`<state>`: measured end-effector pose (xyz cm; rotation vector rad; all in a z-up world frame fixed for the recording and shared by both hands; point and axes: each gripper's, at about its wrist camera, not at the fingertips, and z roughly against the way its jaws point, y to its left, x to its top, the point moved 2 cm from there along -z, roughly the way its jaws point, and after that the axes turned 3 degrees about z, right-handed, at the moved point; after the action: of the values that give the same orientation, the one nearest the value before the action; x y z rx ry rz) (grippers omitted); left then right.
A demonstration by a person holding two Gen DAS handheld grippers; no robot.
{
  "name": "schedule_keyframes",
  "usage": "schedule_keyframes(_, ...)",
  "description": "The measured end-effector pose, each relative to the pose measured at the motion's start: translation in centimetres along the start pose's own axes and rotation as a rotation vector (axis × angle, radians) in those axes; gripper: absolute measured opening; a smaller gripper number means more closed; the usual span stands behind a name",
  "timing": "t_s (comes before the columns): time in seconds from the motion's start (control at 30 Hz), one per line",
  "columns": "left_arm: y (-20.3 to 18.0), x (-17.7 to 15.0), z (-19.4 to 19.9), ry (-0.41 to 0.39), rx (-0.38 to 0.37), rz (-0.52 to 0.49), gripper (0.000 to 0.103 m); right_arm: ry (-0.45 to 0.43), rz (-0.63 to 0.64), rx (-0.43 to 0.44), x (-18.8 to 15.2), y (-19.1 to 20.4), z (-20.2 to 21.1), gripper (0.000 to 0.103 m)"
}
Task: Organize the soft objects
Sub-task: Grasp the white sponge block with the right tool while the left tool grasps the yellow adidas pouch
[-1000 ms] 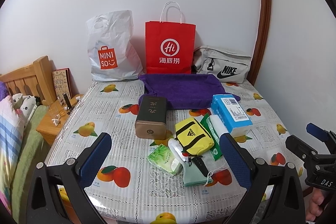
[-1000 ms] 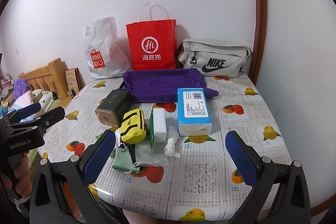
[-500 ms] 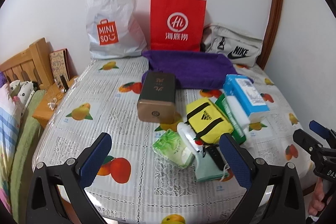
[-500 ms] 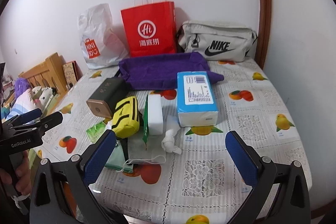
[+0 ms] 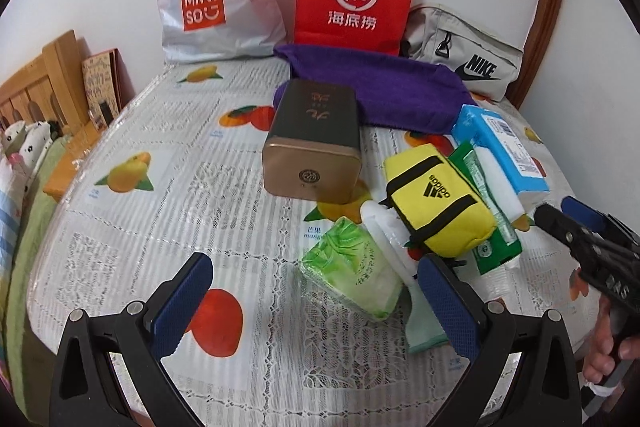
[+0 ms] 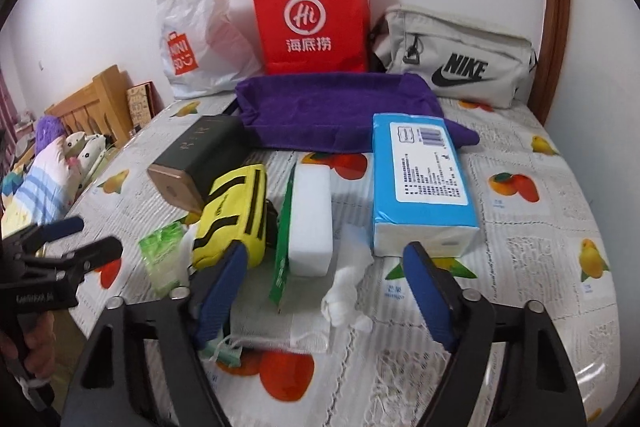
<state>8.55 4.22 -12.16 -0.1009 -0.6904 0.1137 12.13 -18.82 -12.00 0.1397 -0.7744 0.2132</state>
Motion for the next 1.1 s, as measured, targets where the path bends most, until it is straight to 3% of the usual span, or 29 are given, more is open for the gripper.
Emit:
schedule_keyframes(0.37,1.4,-0.1,-1.6,0.026,-0.033,0.025,0.103,0.037,0.008,0.02,1.6,0.1,-3.2,0.067)
schedule_keyframes(0.47,1.8,-0.2,-1.9,0.035,-0.032,0.032,0.103,0.081,0.002,0.029,1.4,0.0,-4.7,0.048)
schedule_keyframes(0.57,2.1,-0.2,-2.2,0.037,-0.033,0.036,0.103,0.082,-0.035,0.103,1.4,-0.2,-5.3,0.029)
schedule_keyframes(0.8,1.5,0.0,-2.6,0.042,-0.056,0.023,0.103,0.0,-0.053,0.118,2.1,-0.7,-2.7,0.028)
schedule_keyframes(1.1,-2.9,1.0,-2.3,0.028,-0.125,-0.067,0.103,-0.047,-0.024,0.036,0.7,-3.4,3.0,0.028)
